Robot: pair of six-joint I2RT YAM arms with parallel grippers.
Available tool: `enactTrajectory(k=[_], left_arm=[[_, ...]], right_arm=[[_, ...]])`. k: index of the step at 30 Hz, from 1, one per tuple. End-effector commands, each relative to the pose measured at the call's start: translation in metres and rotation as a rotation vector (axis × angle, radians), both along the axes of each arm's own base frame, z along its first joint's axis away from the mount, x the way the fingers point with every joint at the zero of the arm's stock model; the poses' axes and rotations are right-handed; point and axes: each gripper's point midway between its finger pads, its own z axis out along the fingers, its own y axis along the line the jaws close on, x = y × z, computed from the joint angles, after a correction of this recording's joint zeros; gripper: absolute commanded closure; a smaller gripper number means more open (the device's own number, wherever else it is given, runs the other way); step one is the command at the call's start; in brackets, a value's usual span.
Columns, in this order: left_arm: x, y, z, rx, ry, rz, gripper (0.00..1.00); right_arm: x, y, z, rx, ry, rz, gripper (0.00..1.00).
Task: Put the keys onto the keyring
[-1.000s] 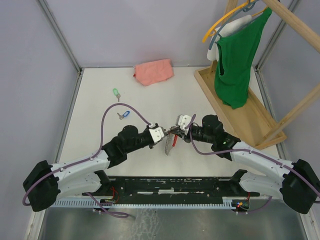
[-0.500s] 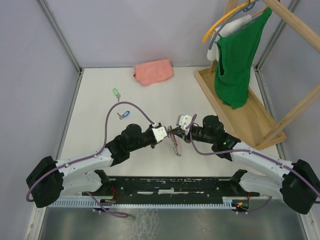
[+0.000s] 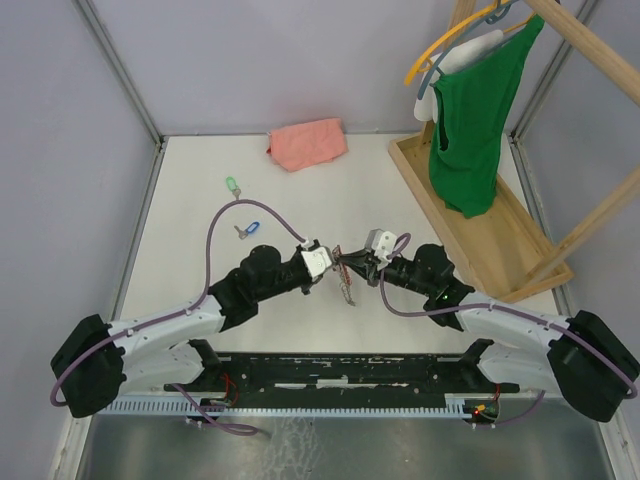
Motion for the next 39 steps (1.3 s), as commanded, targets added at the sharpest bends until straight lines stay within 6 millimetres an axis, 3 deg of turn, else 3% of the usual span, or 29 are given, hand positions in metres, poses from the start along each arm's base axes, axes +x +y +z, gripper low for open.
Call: enactTrajectory(k=[1, 11, 16, 22, 26, 31, 33, 35, 39], left_arm=[[-0.008, -0.01, 0.042, -0.212, 0.04, 0.003, 0.97], [-0.004, -0.003, 0.073, -0.539, 0.221, 0.123, 0.95], [-0.008, 0.006, 0.089, -0.651, 0.255, 0.133, 0.83], [-0.01, 0.016, 0.068, -0.586, 0.263, 0.173, 0.64], [0.003, 0.045, 0.04, -0.53, 0.263, 0.351, 0.51], [0.021, 0.101, 0.014, -0.516, 0.215, 0.625, 0.3], [0.03, 0.134, 0.0, -0.528, 0.192, 0.795, 0.13], [0.034, 0.158, -0.013, -0.528, 0.169, 0.908, 0.08], [0.036, 0.177, -0.022, -0.514, 0.143, 0.973, 0.06]], right_arm=[[0.006, 0.004, 0.06, 0.232, -0.123, -0.037, 0.99], [0.01, 0.016, 0.062, 0.323, -0.135, -0.089, 1.0], [0.015, 0.017, 0.058, 0.352, -0.125, -0.119, 1.0], [0.026, 0.012, 0.043, 0.267, -0.067, -0.192, 0.99], [0.04, -0.004, 0.024, 0.139, -0.014, -0.309, 1.0], [0.051, -0.025, -0.009, -0.05, 0.038, -0.423, 0.99], [0.058, -0.038, -0.024, -0.159, 0.064, -0.488, 0.99], [0.064, -0.044, -0.031, -0.225, 0.071, -0.529, 0.98], [0.077, -0.044, -0.039, -0.317, 0.066, -0.565, 0.97]])
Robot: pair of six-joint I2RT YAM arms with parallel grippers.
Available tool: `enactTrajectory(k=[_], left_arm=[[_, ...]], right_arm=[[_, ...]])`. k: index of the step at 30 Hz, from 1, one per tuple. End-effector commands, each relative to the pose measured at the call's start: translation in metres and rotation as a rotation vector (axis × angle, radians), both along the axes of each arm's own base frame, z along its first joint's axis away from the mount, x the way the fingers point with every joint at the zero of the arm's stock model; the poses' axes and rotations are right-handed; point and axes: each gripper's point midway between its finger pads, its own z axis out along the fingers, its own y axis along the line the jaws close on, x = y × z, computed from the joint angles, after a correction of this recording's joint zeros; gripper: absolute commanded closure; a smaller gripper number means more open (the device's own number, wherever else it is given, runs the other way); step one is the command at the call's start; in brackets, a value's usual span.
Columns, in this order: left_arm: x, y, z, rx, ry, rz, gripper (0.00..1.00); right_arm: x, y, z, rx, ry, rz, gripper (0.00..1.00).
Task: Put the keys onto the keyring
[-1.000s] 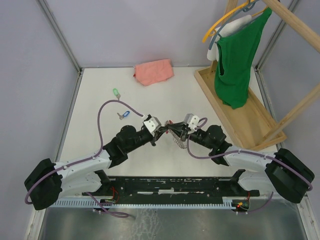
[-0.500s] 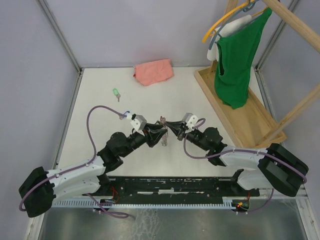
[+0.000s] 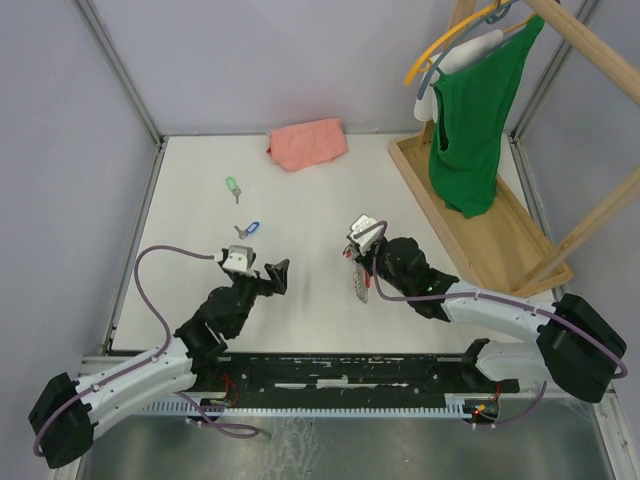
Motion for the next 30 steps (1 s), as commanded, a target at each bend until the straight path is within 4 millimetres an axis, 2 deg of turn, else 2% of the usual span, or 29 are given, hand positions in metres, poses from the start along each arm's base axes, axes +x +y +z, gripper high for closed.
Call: enactTrajectory(k=[1, 4, 6, 11, 14, 16, 20, 24, 26, 30], left_arm=[[0.009, 0.036, -0.003, -0.013, -0.002, 0.188, 0.06], [0.009, 0.04, -0.002, -0.025, -0.011, 0.202, 0.05], [0.009, 0.043, -0.003, -0.035, -0.006, 0.22, 0.04], [0.008, 0.046, -0.003, -0.03, 0.004, 0.229, 0.04], [0.008, 0.047, -0.001, -0.033, 0.002, 0.238, 0.03], [0.008, 0.05, 0.0, -0.038, 0.005, 0.249, 0.03], [0.007, 0.053, 0.005, -0.072, 0.009, 0.268, 0.03], [0.004, 0.057, 0.013, -0.142, 0.007, 0.282, 0.03], [0.002, 0.059, 0.02, -0.191, 0.022, 0.295, 0.03], [-0.007, 0.066, 0.04, -0.352, 0.064, 0.316, 0.0]], right_arm=[[0.025, -0.003, 0.006, -0.104, -0.018, -0.083, 0.97], [0.038, 0.013, -0.003, -0.111, -0.001, -0.08, 0.95], [0.045, 0.025, -0.016, -0.112, 0.025, -0.073, 0.94], [0.071, 0.061, -0.028, -0.065, 0.045, -0.07, 0.94], [0.085, 0.072, -0.036, -0.045, 0.065, -0.083, 0.9], [0.091, 0.074, -0.041, -0.036, 0.09, -0.091, 0.84], [0.091, 0.061, -0.041, -0.007, 0.158, -0.117, 0.66], [0.083, 0.028, -0.03, 0.02, 0.211, -0.2, 0.46], [0.073, 0.012, -0.02, 0.025, 0.228, -0.226, 0.03], [0.042, -0.013, 0.01, 0.093, 0.221, -0.229, 0.0]])
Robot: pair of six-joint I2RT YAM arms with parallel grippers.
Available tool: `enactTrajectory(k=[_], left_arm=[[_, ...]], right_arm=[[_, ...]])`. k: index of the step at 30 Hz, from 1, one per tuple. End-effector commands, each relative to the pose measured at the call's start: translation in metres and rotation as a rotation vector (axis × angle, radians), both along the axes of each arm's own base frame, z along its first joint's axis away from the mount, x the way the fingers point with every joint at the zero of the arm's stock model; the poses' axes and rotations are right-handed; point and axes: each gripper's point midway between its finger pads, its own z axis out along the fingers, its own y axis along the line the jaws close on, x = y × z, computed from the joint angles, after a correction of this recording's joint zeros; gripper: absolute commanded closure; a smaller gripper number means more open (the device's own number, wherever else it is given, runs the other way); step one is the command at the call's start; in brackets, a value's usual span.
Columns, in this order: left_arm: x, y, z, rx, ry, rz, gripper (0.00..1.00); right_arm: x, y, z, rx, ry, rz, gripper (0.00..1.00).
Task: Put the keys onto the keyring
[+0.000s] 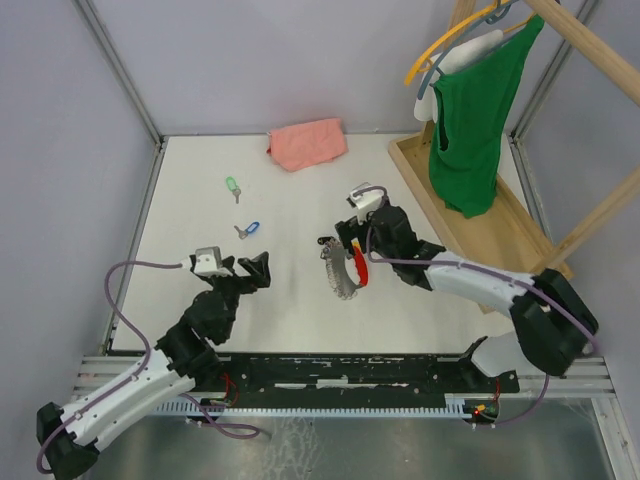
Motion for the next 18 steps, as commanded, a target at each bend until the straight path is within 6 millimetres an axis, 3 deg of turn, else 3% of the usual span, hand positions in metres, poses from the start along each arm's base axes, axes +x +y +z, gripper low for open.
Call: enactTrajectory(k=[1, 4, 7, 11, 18], left_arm=[[-0.007, 0.01, 0.043, -0.285, -0.002, 0.068, 0.01], [-0.019, 0.017, 0.064, -0.371, -0.001, 0.055, 0.01], [-0.033, 0.025, 0.088, -0.396, -0.004, 0.018, 0.01], [-0.052, 0.039, 0.117, -0.381, -0.025, -0.027, 0.01], [-0.086, 0.072, 0.163, -0.315, -0.124, -0.081, 0.01]], right_arm=[[-0.028, -0.026, 0.049, 0.151, -0.02, -0.08, 0.0], [-0.046, -0.06, 0.082, 0.246, -0.001, -0.235, 0.0], [-0.067, -0.082, 0.102, 0.185, -0.016, -0.21, 0.0], [-0.095, -0.111, 0.116, 0.163, -0.037, -0.203, 0.0], [-0.138, -0.167, 0.157, 0.295, -0.146, -0.285, 0.0]])
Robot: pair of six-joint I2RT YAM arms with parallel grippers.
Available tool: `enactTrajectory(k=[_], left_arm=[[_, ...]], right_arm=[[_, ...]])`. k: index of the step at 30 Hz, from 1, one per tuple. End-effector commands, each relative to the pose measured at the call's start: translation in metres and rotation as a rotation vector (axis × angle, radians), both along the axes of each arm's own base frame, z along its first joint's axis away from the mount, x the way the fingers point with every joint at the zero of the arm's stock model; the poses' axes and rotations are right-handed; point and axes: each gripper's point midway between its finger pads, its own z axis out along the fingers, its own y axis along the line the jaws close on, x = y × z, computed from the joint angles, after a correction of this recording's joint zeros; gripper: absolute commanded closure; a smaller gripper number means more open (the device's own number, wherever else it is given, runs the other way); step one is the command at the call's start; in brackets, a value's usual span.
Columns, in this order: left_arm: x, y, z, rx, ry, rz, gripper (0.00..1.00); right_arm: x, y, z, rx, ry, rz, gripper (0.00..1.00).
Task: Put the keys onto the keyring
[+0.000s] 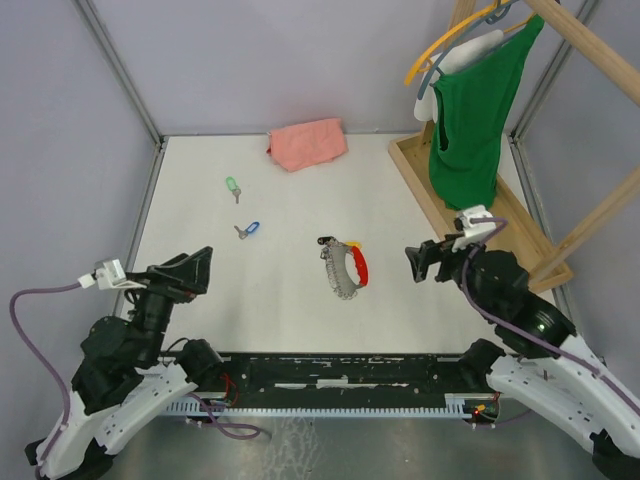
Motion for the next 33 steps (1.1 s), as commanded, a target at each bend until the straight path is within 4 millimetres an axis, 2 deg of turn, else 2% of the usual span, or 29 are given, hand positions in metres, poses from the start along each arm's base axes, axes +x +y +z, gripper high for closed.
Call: enactTrajectory(k=[1, 4, 9, 13, 17, 24, 33], left_arm=[[-0.019, 0.022, 0.01, 0.103, -0.029, -0.004, 0.01], [-0.021, 0.024, 0.005, 0.152, -0.013, -0.005, 0.01], [-0.022, 0.022, -0.012, 0.196, 0.033, -0.027, 0.01], [-0.019, 0.01, -0.02, 0.204, 0.04, -0.065, 0.01], [-0.016, -0.001, -0.031, 0.21, 0.056, -0.093, 0.01], [-0.011, -0.006, -0.05, 0.211, 0.103, -0.091, 0.01], [-0.01, -0.002, -0.053, 0.213, 0.114, -0.07, 0.01]], right_arm=[[-0.024, -0.045, 0.02, 0.057, -0.044, -0.118, 0.0], [-0.035, -0.061, 0.02, 0.087, -0.058, -0.153, 0.0], [-0.045, -0.074, 0.017, 0.127, -0.081, -0.18, 0.0], [-0.048, -0.085, 0.014, 0.12, -0.079, -0.218, 0.0], [-0.05, -0.087, 0.014, 0.132, -0.084, -0.219, 0.0], [-0.057, -0.092, 0.016, 0.16, -0.097, -0.219, 0.0], [-0.056, -0.091, 0.014, 0.16, -0.095, -0.218, 0.0]])
